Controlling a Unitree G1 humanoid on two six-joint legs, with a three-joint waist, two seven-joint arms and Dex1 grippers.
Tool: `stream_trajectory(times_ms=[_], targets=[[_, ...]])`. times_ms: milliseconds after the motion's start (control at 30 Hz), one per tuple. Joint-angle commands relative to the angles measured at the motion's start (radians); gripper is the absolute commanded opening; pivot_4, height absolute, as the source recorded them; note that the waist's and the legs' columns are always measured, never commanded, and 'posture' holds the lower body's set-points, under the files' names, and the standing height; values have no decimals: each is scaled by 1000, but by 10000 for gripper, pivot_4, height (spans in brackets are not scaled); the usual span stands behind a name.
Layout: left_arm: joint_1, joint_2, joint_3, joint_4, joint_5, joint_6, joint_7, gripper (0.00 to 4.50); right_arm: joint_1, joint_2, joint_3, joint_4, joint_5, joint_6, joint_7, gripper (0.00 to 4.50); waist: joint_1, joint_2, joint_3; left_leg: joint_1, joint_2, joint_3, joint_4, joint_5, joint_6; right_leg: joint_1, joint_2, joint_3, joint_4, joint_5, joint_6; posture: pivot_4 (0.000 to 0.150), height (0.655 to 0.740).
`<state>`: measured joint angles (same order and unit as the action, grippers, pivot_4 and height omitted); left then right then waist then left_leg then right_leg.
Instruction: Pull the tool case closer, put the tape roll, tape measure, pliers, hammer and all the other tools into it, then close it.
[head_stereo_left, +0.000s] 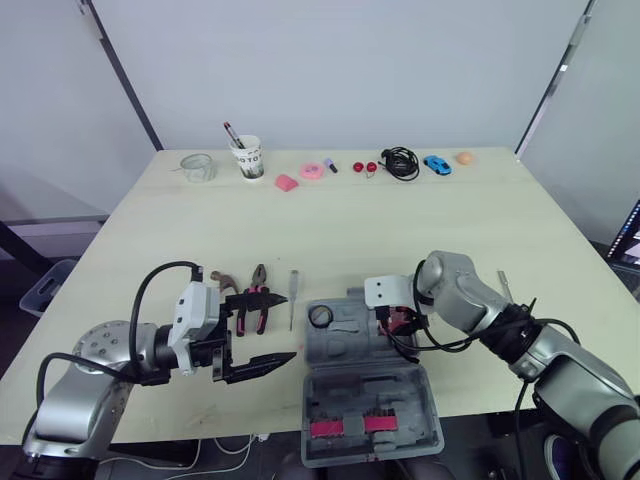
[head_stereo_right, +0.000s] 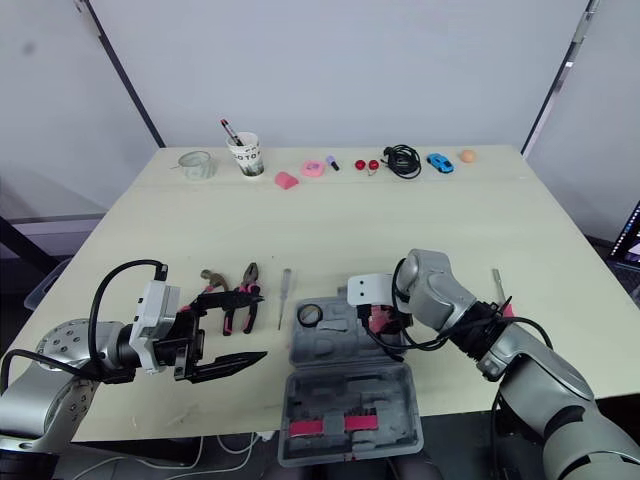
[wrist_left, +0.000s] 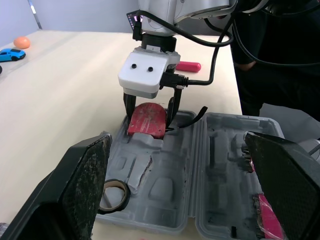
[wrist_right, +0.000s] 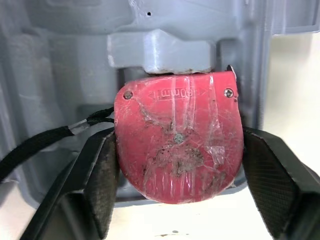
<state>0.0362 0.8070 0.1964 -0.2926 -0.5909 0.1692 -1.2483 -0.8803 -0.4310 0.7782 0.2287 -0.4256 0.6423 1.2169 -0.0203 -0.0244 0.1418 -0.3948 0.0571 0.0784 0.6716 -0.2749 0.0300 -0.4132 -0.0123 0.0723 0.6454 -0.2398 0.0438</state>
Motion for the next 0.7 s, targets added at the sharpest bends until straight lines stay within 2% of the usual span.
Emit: stream_trajectory(times_ms=[33,367,533,700], targets=[[2,8,16,-28,-10,-3,-5,45000,-19,-5,-19,-14,-13,-15,-5,44594,1,0,0,0,0,0,0,0,0,0,0,0,0,0,0,1500,7400],[-20,4,-6,-26,-7,2,-3,45000,-16,-56,-66,-126,-4,46,18,44594,5,0,0,0,0,0,0,0,0,0,-1,-1,0,0,0,1500,7400],[-29,1,-17,-26,-7,2,-7,45000,5,-117,-148,-247,40,105,32,44594,7,0,0,-1,0,0,0,0,0,0,-2,-1,0,0,0,1500,7400],[-36,1,-17,-19,-7,0,-10,45000,99,-116,-342,-323,174,139,-27,44594,7,0,0,-1,-1,0,0,0,0,0,-2,-2,-1,0,0,1500,7400]])
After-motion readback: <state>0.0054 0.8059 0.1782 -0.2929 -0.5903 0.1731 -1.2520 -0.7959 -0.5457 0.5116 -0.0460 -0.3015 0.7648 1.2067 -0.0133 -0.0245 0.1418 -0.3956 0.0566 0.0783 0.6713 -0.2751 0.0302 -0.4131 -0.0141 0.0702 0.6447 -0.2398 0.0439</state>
